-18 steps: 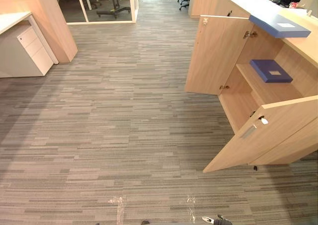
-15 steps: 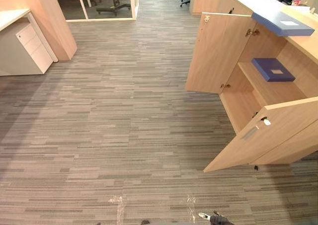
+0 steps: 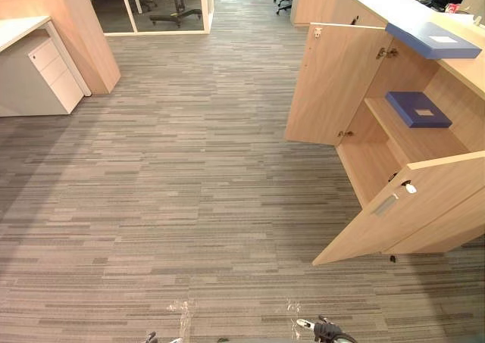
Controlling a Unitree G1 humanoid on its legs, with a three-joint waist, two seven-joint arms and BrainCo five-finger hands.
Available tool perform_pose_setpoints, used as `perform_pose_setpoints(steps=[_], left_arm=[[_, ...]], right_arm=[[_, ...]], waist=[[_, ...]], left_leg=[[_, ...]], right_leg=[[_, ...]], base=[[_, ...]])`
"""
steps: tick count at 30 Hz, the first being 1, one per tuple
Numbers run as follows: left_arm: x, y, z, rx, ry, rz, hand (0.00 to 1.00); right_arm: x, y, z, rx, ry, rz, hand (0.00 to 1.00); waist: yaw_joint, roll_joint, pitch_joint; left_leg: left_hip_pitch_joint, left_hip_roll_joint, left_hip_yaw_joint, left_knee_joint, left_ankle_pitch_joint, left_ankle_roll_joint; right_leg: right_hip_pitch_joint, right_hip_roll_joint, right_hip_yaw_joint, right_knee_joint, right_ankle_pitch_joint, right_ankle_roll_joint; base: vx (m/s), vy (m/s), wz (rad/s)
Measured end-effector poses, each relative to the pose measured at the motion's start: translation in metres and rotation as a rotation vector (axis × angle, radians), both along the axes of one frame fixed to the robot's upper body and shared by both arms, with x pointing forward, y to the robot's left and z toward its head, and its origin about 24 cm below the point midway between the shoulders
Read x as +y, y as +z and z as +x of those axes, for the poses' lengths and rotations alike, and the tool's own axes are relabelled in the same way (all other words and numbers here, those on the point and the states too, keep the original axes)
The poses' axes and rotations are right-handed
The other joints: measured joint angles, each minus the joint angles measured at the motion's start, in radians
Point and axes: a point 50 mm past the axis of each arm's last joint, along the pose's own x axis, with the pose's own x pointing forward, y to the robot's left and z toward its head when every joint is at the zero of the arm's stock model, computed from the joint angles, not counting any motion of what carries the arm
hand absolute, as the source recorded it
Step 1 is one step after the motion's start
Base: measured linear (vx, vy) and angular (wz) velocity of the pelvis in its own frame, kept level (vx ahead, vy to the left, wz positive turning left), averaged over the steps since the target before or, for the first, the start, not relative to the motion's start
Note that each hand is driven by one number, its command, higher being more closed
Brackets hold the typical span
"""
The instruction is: Walk over to the cabinet, pick up the folder, carry it to the office cabinet, place the folder inside the office cabinet, then close the office cabinet door
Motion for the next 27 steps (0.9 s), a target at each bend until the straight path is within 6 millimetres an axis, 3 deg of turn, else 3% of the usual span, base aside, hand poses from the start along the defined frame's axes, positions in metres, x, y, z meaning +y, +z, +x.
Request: perform_pose_setpoints(steps=[5,6,8,10,11,12,13,14,16,19,20,21,23,25,27], left_arm=[[0.0,0.0,-0.001,0.007,0.003,0.012,0.0],[0.0,0.001,0.001,-0.004,0.002,0.016,0.0],[-0.001,0.003,0.009,-0.042,0.011,0.022,0.0],[-0.006,0.005,0.013,-0.07,0.048,0.02,0.0],[-0.006,0.005,0.014,-0.08,0.066,0.02,0.0],[-0.004,0.009,0.019,-0.113,0.096,0.025,0.0],[-0.004,0.01,0.021,-0.129,0.108,0.025,0.0],[-0.006,0.011,0.023,-0.139,0.108,0.02,0.0],[-0.006,0.011,0.023,-0.14,0.096,0.025,0.0],[-0.005,0.011,0.022,-0.128,0.09,0.042,0.0],[-0.005,0.011,0.021,-0.124,0.094,0.046,0.0],[-0.003,0.01,0.017,-0.112,0.099,0.054,0.0],[0.003,0.01,0.012,-0.09,0.101,0.076,0.0],[0.007,0.009,0.009,-0.078,0.105,0.087,0.0],[0.008,0.009,0.007,-0.067,0.095,0.089,0.0]], right_arm=[[0.0,-0.001,-0.003,0.01,-0.007,-0.008,0.0],[0.0,-0.001,-0.001,0.012,-0.007,-0.01,0.0],[-0.003,0.001,0.004,0.0,-0.031,-0.015,0.0],[-0.011,0.003,0.008,-0.016,-0.079,-0.037,0.0],[-0.011,0.004,0.009,-0.02,-0.082,-0.044,0.0],[-0.012,0.004,0.01,-0.022,-0.085,-0.054,0.0],[-0.012,0.004,0.01,-0.019,-0.092,-0.055,0.0],[-0.014,0.004,0.009,-0.014,-0.111,-0.056,0.0],[-0.016,0.004,0.007,-0.013,-0.146,-0.054,0.0],[-0.017,0.004,0.005,-0.022,-0.165,-0.052,0.0],[-0.017,0.004,0.005,-0.024,-0.163,-0.054,0.0],[-0.016,0.004,0.004,-0.024,-0.16,-0.054,0.0],[-0.009,0.002,0.001,-0.014,-0.182,-0.029,0.0],[-0.006,0.001,0.001,-0.021,-0.205,-0.003,0.0],[-0.009,0.001,-0.001,-0.016,-0.204,-0.011,0.0]], waist=[[0.0,-0.001,0.006],[0.001,0.002,0.025],[0.002,0.013,0.066],[0.005,0.042,0.1],[0.007,0.044,0.112],[0.018,0.036,0.13],[0.027,0.037,0.136],[0.038,0.035,0.139],[0.04,0.034,0.139],[0.04,0.034,0.139],[0.04,0.034,0.139],[0.042,0.029,0.129],[0.046,-0.001,0.094],[0.039,-0.028,0.058],[0.039,-0.032,0.04]], left_leg=[[0.017,-0.006,-0.014,-0.002,0.003,0.001],[-0.009,-0.01,-0.017,0.052,-0.021,0.001],[-0.081,-0.003,-0.018,0.22,-0.104,-0.011],[-0.172,0.026,-0.006,0.431,-0.196,-0.088],[-0.199,0.03,0.004,0.496,-0.2,-0.097],[-0.282,0.043,0.032,0.666,-0.206,-0.074],[-0.316,0.056,0.05,0.725,-0.22,-0.056],[-0.363,0.072,0.056,0.747,-0.239,-0.055],[-0.383,0.095,0.038,0.606,-0.228,-0.067],[-0.391,0.141,-0.011,0.312,-0.145,-0.078],[-0.386,0.156,-0.009,0.281,-0.124,-0.09],[-0.39,0.152,0.051,0.305,-0.045,-0.121],[-0.418,0.106,0.113,0.365,-0.031,-0.1],[-0.398,0.032,0.176,0.39,-0.077,-0.029],[-0.31,-0.042,0.224,0.332,-0.094,0.009]], right_leg=[[0.024,-0.005,-0.017,-0.004,0.0,0.0],[0.023,-0.01,-0.019,0.004,-0.003,0.001],[0.022,-0.006,-0.028,0.032,-0.021,-0.007],[0.021,0.007,-0.05,0.085,-0.069,-0.029],[0.025,0.007,-0.05,0.093,-0.076,-0.035],[0.027,-0.002,-0.051,0.115,-0.091,-0.04],[0.029,-0.009,-0.049,0.123,-0.095,-0.038],[0.03,-0.027,-0.045,0.131,-0.098,-0.033],[0.028,-0.063,-0.03,0.141,-0.117,-0.003],[0.024,-0.145,0.031,0.146,-0.155,0.059],[0.019,-0.159,0.044,0.146,-0.165,0.076],[0.028,-0.202,0.068,0.143,-0.185,0.105],[0.027,-0.276,0.072,0.142,-0.186,0.105],[-0.01,-0.373,0.071,0.204,-0.124,0.138],[-0.032,-0.448,0.093,0.298,-0.097,0.117]], base=[[0.0,0.006,0.11],[-0.03,0.022,0.09],[-0.05,0.024,0.14],[-0.07,0.036,0.26],[-0.08,0.06,0.22],[-0.05,0.05,0.07],[-0.01,0.066,-0.02],[0.03,0.089,-0.14],[0.11,0.192,-0.2],[0.25,0.322,-0.4],[0.3,0.415,-0.48],[0.33,0.446,-0.56],[0.39,0.424,-0.52],[0.42,0.39,-0.44],[0.39,0.373,-0.51]])
